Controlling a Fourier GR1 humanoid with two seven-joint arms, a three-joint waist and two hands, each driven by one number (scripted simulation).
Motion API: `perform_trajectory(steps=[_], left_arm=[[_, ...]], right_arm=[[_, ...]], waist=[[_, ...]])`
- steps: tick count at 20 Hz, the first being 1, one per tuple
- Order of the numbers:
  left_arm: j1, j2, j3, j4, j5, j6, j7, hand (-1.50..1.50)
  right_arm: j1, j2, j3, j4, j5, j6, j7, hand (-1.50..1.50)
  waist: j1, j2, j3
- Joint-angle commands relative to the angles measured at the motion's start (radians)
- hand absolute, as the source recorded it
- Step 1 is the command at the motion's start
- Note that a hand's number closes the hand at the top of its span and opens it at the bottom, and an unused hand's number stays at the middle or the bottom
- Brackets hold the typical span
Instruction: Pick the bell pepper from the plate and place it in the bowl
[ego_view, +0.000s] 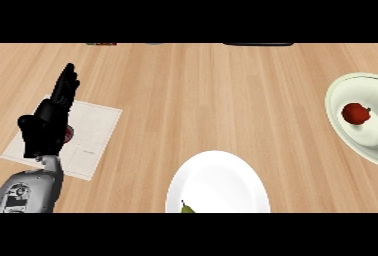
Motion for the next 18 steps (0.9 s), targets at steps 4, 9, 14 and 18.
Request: perform_trajectory(steps=[4, 9, 14, 18], left_arm=[[-0.023, -0.008, -0.001, 0.025, -0.024, 0.02, 0.005, 0.0], [-0.007, 0.013, 0.018, -0.004, -0.015, 0.003, 0.018, 0.0], [0.033, -0.008, 0.013, -0.005, -0.011, 0.004, -0.029, 0.0], [0.043, -0.024, -0.018, -0.054, -0.032, 0.009, 0.038, 0.0]], right_arm=[[0.13, -0.138, -0.065, 0.045, -0.094, 0.297, -0.086, -1.5], [0.244, -0.119, -0.05, 0.041, -0.108, 0.4, -0.21, -1.5], [0.3, -0.126, -0.033, 0.01, -0.133, 0.463, -0.246, -1.5], [0.328, -0.075, -0.017, -0.034, -0.155, 0.438, -0.27, -1.5]], waist=[[-0.022, -0.004, 0.0], [-0.018, -0.007, -0.001], [-0.02, -0.009, -0.002], [-0.022, -0.012, -0.003]])
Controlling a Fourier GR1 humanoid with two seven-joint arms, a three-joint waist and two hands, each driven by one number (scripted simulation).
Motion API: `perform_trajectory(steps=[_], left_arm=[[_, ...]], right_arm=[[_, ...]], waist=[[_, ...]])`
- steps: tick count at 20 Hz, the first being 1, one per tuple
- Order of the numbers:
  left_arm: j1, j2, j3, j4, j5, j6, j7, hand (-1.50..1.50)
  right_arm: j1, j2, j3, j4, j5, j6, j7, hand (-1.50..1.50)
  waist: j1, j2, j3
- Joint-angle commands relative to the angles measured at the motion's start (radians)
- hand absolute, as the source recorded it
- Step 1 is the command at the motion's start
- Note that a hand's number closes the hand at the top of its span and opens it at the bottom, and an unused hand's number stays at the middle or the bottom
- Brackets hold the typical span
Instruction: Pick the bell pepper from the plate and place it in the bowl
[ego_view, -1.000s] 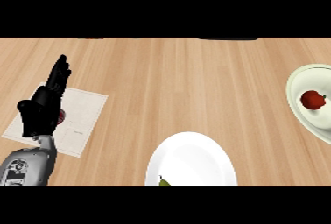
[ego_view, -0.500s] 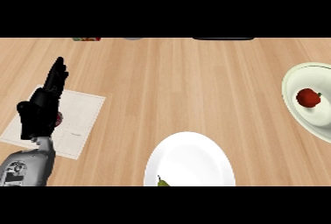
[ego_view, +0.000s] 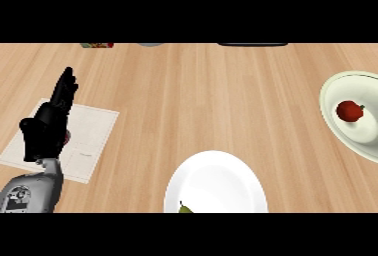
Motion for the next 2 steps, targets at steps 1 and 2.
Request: perform_trajectory(steps=[1, 2], left_arm=[[0.033, -0.02, -0.023, -0.057, -0.012, 0.007, 0.037, 0.0], [0.014, 0.007, 0.004, -0.036, 0.007, -0.015, 0.035, 0.0]], right_arm=[[0.063, 0.011, 0.002, -0.005, -0.025, 0.101, -0.13, -1.5], [0.096, 0.03, 0.015, -0.022, -0.026, 0.111, -0.141, -1.5]], waist=[[0.002, -0.001, 0.001], [-0.004, -0.002, 0.0]])
